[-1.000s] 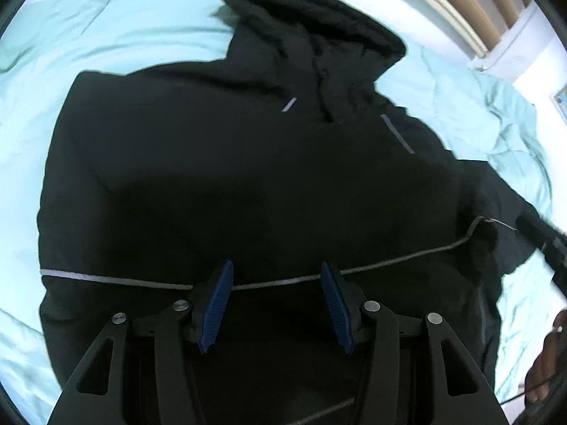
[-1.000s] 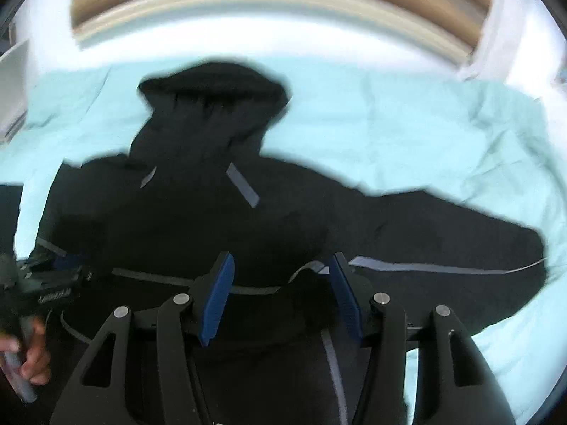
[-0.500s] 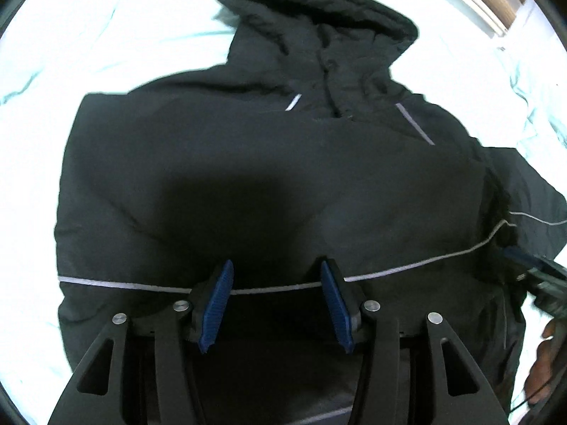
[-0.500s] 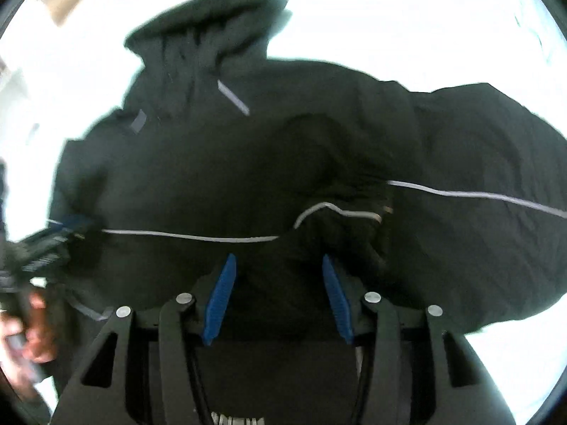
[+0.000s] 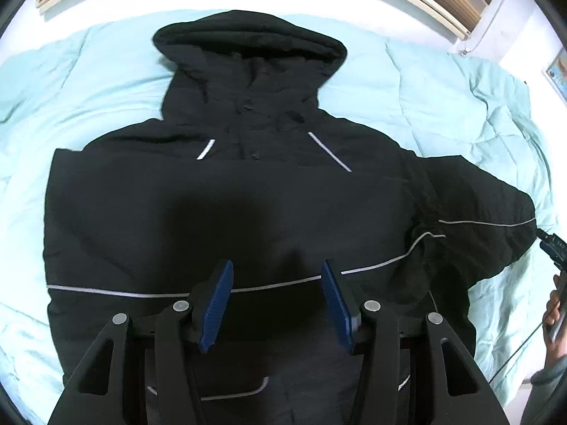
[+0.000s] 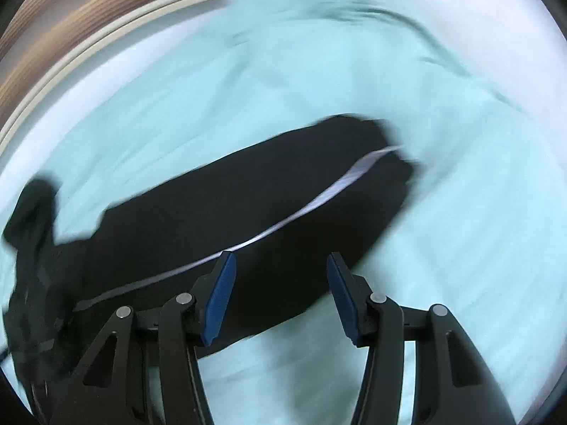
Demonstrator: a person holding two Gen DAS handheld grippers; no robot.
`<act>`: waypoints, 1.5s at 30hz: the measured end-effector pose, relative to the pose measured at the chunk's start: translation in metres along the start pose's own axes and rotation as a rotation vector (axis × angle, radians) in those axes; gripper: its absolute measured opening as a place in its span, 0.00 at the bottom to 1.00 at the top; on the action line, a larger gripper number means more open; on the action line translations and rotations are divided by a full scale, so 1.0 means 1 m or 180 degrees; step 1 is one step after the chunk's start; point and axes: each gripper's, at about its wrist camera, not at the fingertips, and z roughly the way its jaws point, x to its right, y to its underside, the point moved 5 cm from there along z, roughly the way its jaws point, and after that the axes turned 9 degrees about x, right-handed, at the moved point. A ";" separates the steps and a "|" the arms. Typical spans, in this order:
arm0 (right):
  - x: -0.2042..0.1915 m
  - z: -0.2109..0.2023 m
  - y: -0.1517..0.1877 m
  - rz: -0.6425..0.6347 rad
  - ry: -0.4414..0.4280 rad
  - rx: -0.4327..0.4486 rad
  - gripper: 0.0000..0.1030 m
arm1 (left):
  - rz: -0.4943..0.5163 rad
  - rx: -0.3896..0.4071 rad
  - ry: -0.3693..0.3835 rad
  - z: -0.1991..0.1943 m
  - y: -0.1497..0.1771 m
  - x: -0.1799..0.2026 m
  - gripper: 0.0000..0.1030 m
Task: Fold large clothes
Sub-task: 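Grasp the other sleeve cuff with the right gripper and lift it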
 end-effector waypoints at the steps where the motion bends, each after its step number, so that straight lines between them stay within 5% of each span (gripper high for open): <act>1: 0.019 0.006 -0.006 0.0116 0.0075 0.0030 0.55 | 0.0030 -0.0011 -0.0004 0.003 -0.002 0.005 0.52; 10: 0.096 0.065 -0.007 0.0678 0.0098 -0.0065 0.61 | 0.0289 -0.0069 -0.0063 0.010 -0.007 0.026 0.52; 16: 0.099 0.078 -0.016 0.0882 -0.0140 -0.0044 0.74 | 0.0231 -0.0126 -0.0044 0.018 -0.005 0.025 0.52; 25: 0.081 0.066 -0.020 0.0850 -0.0243 0.0134 0.75 | 0.0161 -0.0141 -0.0052 0.020 -0.002 0.017 0.52; 33: 0.102 0.110 -0.014 0.1082 -0.0195 -0.0210 0.76 | 0.0128 -0.0181 -0.0021 0.025 0.002 0.013 0.52; 36: 0.090 0.099 -0.019 0.0911 -0.0153 -0.0139 0.65 | 0.0106 -0.0189 -0.0024 0.027 0.005 0.009 0.52; 38: 0.084 0.086 -0.019 0.0683 -0.0143 -0.0082 0.39 | 0.0077 -0.0199 -0.0021 0.029 0.006 0.007 0.52; 40: 0.067 0.080 -0.020 0.0483 -0.0204 -0.0095 0.26 | 0.0040 -0.0218 -0.0011 0.031 0.007 0.004 0.52; 43: 0.057 0.082 -0.019 0.0285 -0.0011 -0.0129 0.26 | 0.0010 -0.0208 0.0006 0.029 0.008 0.001 0.52; 45: 0.060 0.101 -0.016 0.0406 0.0032 -0.0304 0.35 | 0.0009 -0.0198 0.0013 0.026 0.009 -0.002 0.52</act>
